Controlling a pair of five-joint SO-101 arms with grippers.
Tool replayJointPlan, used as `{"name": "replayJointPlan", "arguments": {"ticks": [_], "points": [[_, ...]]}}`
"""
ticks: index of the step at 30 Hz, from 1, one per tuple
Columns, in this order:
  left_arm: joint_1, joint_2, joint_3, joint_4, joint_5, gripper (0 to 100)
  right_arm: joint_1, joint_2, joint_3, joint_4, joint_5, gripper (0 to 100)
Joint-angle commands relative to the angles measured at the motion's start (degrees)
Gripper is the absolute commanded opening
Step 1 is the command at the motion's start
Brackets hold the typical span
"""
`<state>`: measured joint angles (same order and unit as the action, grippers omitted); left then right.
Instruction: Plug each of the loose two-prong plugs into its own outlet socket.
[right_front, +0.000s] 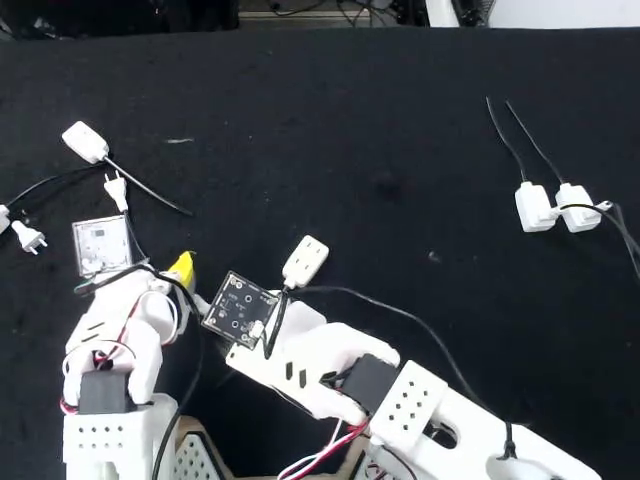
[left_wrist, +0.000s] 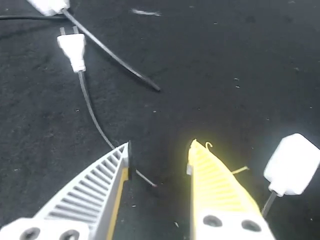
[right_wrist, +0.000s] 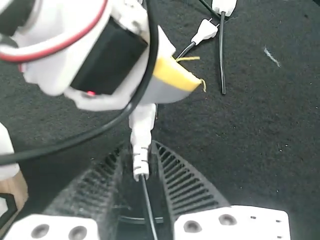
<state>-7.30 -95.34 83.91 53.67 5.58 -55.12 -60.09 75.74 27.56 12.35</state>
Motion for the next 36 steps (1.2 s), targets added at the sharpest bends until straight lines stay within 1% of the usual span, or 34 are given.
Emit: {"name": "replayJointPlan", "arguments": {"ticks": [1,29,32,36], "points": [[-1.1,-0.4,-0.4,-0.7,-0.4,20,-1.1,-2.2,-1.3,0.2,-0.1,1.1],[-1.5,-0.4,0.9,-0.4,-0.4,20,-1.0,-2.2,-3.1,0.1,-0.4,1.1],[-1.5,-0.4,0.9,-0.3,-1.9,20,-1.0,-2.2,-3.1,0.1,-0.4,1.1],[-1.5,-0.4,0.9,-0.2,-2.2,20,-1.0,-2.2,-3.2,0.1,-0.4,1.1]]}}
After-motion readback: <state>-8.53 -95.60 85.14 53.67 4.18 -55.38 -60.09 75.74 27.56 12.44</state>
